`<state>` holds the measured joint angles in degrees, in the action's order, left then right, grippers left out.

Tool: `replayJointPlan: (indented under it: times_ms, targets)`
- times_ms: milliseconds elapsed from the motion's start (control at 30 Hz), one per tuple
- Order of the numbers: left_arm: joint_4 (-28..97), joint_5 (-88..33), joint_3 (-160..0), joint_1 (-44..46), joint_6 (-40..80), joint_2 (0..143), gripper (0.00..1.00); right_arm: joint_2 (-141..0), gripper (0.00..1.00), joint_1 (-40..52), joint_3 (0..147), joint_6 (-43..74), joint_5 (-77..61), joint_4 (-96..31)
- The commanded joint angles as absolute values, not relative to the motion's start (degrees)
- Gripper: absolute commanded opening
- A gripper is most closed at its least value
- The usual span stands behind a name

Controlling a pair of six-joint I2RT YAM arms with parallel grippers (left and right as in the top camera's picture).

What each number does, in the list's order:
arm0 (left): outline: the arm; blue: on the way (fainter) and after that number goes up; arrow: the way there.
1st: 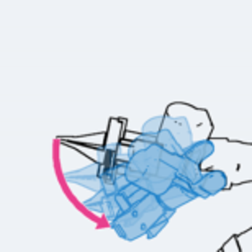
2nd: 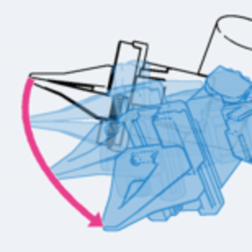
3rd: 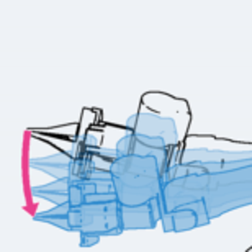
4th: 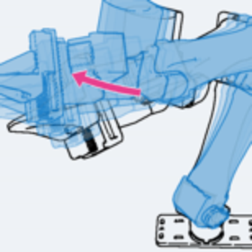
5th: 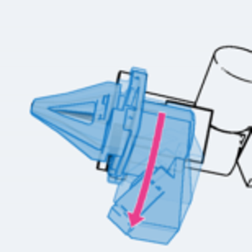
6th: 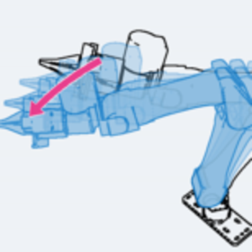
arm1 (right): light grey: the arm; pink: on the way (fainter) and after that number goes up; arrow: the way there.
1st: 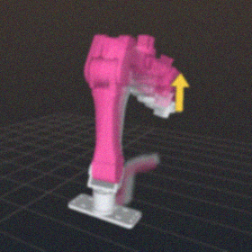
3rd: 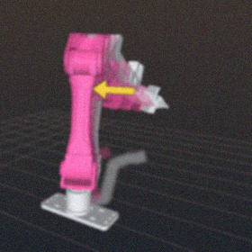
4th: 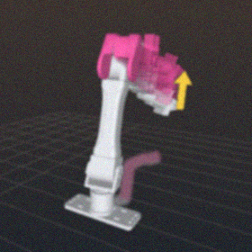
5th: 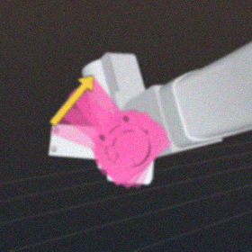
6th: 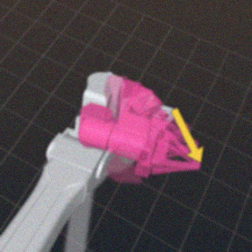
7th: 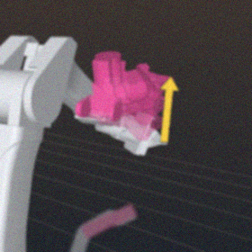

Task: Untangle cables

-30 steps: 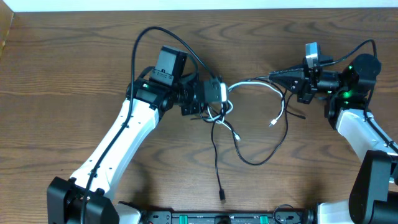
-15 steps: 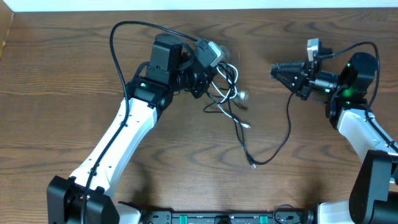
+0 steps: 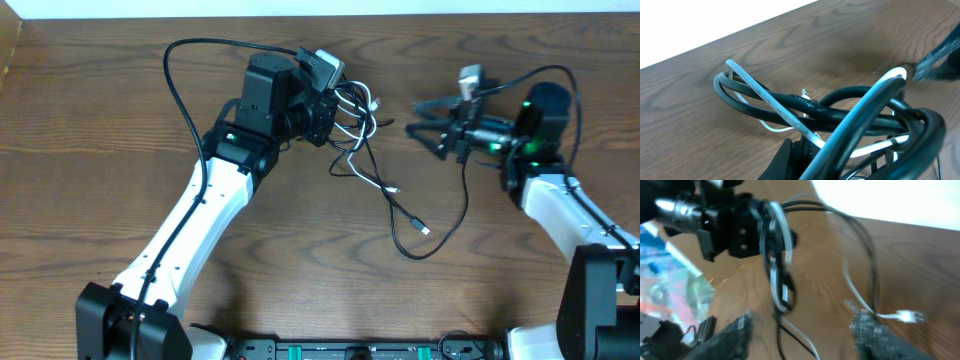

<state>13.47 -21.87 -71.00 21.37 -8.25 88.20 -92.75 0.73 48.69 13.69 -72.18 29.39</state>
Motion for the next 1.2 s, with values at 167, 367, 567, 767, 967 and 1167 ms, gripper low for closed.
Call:
replayJointPlan:
  times_ms: [167, 367, 567, 767, 967, 1167]
  targets:
    - [12.5, -21.6, -71.7, 25.6, -5.2, 88.3, 0.08, -92.9, 0.7, 6.8, 49.0, 8.7, -63.2, 29.3]
    - [12.6, -21.6, -71.7, 26.2, -5.2, 88.3, 0.08, -92.9, 0.02, 7.6, 49.0, 8.7, -63.1, 29.3]
    - [13.2, -19.5, -71.7, 26.1, -5.2, 88.3, 0.08, -92.9, 0.01, 7.5, 49.0, 8.7, -63.1, 29.3]
    - [14.9, -11.7, -71.7, 26.1, -1.8, 88.3, 0.07, -92.9, 0.01, 6.0, 49.0, 9.6, -62.9, 29.4]
    - [16.4, -4.8, -71.7, 26.0, 4.2, 88.3, 0.08, -92.9, 0.01, 1.4, 49.0, 20.4, -56.9, 29.3]
    - [16.4, -3.4, -71.7, 24.8, 8.3, 88.3, 0.08, -92.9, 0.01, -3.1, 49.0, 25.3, -56.9, 29.0]
